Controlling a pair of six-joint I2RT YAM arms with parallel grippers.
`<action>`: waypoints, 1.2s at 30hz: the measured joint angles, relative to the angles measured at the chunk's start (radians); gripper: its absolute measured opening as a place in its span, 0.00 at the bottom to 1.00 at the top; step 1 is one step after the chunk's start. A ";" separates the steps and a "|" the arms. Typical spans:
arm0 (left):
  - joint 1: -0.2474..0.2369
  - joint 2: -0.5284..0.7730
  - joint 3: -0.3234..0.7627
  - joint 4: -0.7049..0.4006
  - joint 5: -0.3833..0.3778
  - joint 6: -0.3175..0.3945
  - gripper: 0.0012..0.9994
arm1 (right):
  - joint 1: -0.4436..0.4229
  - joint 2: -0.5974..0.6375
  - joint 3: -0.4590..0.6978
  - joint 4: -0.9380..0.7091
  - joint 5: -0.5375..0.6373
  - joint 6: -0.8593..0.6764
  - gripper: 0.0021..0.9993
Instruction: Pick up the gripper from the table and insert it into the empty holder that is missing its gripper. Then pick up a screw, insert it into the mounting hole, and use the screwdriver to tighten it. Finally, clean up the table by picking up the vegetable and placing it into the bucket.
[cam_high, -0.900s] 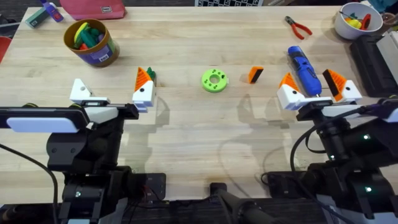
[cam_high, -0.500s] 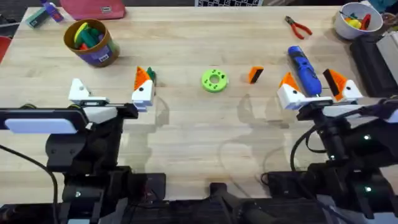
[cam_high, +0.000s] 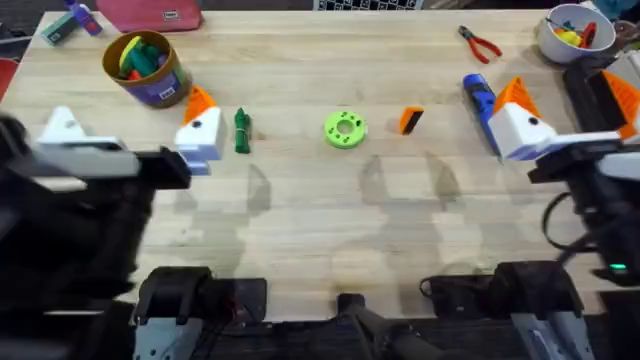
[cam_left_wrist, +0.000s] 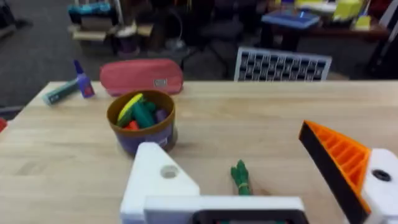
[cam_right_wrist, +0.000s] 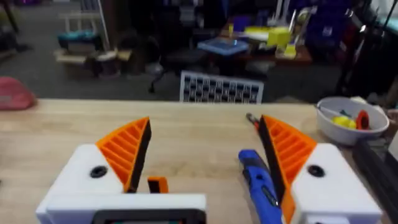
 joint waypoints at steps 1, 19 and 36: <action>0.000 0.045 0.054 -0.051 -0.003 0.000 0.99 | 0.000 0.028 0.038 -0.042 0.000 0.000 0.99; 0.000 0.878 0.634 -0.504 -0.007 -0.013 0.99 | 0.000 0.703 0.567 -0.673 -0.001 0.007 0.99; 0.000 1.228 0.732 -0.534 0.049 -0.054 0.95 | 0.000 0.929 0.617 -0.752 -0.001 0.007 0.99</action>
